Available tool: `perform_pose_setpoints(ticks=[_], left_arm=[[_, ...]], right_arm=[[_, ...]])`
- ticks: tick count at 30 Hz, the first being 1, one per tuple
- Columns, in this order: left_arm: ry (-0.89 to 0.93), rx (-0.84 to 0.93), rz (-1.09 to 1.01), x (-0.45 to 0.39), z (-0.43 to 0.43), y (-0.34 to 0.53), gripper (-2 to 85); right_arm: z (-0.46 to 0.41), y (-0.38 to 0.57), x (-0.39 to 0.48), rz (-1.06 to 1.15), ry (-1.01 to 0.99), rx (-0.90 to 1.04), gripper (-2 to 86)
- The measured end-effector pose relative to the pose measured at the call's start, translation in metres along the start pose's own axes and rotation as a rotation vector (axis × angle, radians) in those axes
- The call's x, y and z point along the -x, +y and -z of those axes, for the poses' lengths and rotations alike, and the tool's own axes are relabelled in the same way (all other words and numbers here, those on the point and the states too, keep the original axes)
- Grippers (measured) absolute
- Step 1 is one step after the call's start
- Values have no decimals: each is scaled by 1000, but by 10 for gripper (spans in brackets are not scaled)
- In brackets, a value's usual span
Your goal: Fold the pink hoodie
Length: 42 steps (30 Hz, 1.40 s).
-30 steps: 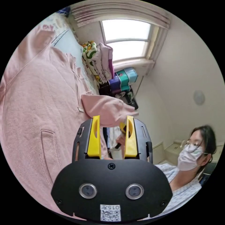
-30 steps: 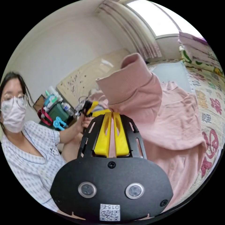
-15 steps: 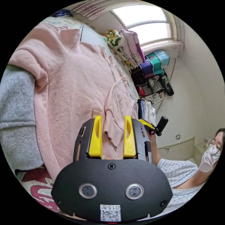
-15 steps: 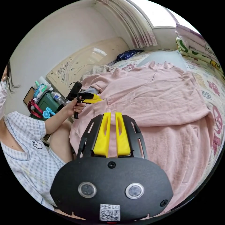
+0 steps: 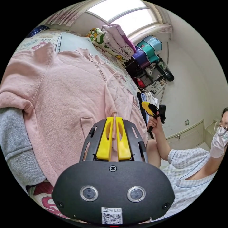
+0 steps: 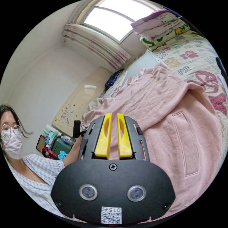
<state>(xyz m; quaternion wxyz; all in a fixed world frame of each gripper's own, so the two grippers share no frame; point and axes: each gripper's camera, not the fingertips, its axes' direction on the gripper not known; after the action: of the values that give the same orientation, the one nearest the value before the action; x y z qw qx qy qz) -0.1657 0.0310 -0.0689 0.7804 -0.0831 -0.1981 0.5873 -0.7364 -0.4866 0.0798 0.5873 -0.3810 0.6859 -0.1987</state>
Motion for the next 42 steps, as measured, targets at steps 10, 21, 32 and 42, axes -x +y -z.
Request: perform_pose_setpoints(ticks=[10,21,32,42], left_arm=[[-86,55,33,-3,-17,1,104],[16,-11,135,8,-26,20,8],[-157,66,30,-26,-44,11,7],[-225,10,-13,-77,-30,10,36]], right_arm=[[119,-68,-174,-391,247,-292,105],[76,-172,-295,-560,297,-188,90],[69,-145,-348,-548,445,-214,45],[14,11,-201,117,380,6,54]])
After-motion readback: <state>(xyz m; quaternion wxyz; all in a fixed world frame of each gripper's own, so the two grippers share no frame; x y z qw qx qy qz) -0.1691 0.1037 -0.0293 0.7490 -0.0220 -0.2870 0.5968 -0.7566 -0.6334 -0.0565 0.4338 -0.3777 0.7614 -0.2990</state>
